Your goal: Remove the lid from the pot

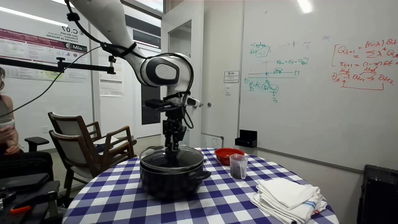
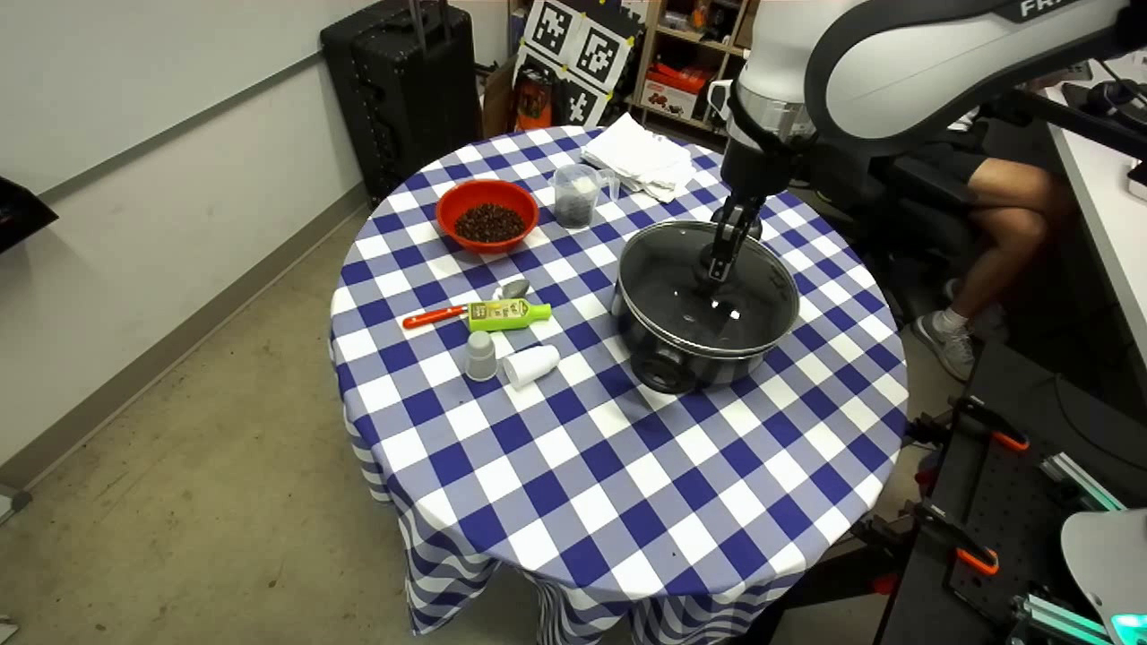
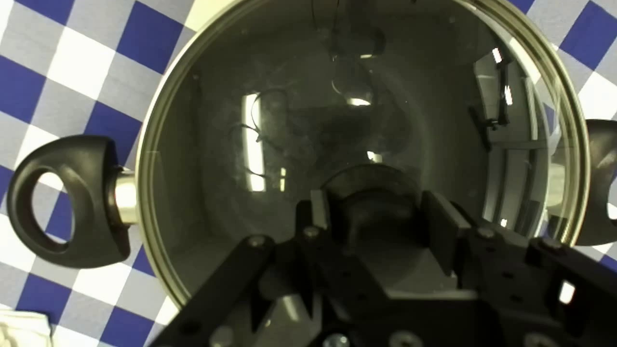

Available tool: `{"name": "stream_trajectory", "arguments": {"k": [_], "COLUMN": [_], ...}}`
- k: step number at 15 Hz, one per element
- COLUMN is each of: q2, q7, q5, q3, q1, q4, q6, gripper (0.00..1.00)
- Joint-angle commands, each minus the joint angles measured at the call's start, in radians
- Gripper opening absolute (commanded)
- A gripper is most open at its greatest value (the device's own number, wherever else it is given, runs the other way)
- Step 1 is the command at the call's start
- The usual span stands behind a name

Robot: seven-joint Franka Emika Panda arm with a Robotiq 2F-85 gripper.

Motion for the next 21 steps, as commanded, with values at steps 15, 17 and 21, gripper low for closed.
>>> {"name": "stream_trajectory", "arguments": {"k": [15, 17, 21], "q2": [-0.561, -0.534, -0.443], "q7": [-0.056, -0.063, -0.087], "q5": [-0.024, -0.014, 0.025], "q3": [-0.185, -0.218, -0.283], "q1": [-0.096, -0.118, -0.158], "q4": [-0.482, -0.500, -0.498], "q6": [0.005, 0.034, 0.104], "gripper": [0.25, 0.25, 0.25]}}
